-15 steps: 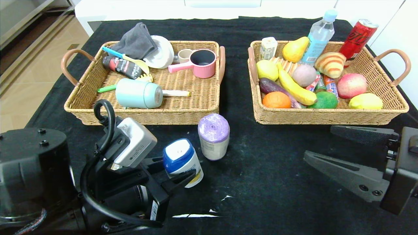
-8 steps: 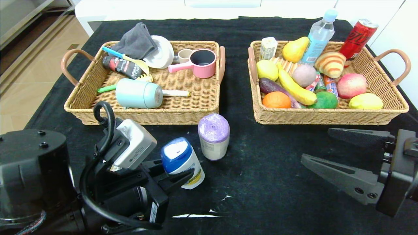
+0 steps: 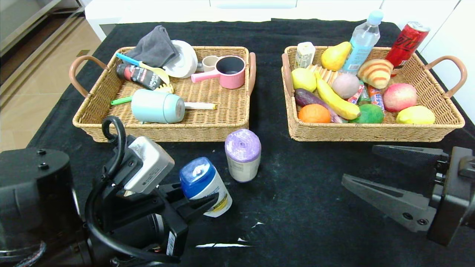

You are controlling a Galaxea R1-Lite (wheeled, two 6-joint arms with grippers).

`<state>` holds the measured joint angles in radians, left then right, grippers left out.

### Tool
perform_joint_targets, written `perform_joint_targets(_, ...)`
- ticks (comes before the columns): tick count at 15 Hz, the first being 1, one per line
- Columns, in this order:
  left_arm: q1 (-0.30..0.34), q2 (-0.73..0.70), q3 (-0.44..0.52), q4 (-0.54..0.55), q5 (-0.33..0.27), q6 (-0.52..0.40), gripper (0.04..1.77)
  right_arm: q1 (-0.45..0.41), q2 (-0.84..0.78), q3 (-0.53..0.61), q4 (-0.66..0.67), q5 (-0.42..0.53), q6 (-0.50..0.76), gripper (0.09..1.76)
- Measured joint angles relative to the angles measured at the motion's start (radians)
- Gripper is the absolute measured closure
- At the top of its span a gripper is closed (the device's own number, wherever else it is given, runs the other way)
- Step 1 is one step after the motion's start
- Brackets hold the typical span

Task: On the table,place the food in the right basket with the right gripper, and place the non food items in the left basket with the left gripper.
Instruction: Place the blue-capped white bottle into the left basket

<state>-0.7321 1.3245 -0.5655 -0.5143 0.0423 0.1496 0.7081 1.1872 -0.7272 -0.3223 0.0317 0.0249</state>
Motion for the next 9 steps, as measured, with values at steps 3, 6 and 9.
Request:
perform_joint_targets(3,0.004,-0.049,-0.007,0.021,0.0,0.0,1.22,0.0,0.0,0.002,-0.002,0.0,0.001,0.15)
perform_joint_targets(6,0.014,-0.09,-0.046,0.12,0.039,-0.021,1.22,0.0,-0.001,0.002,-0.003,0.0,-0.001,0.15)
perform_joint_targets(9,0.039,-0.132,-0.106,0.196,0.062,-0.038,1.22,0.0,-0.001,0.001,-0.003,0.0,-0.001,0.15)
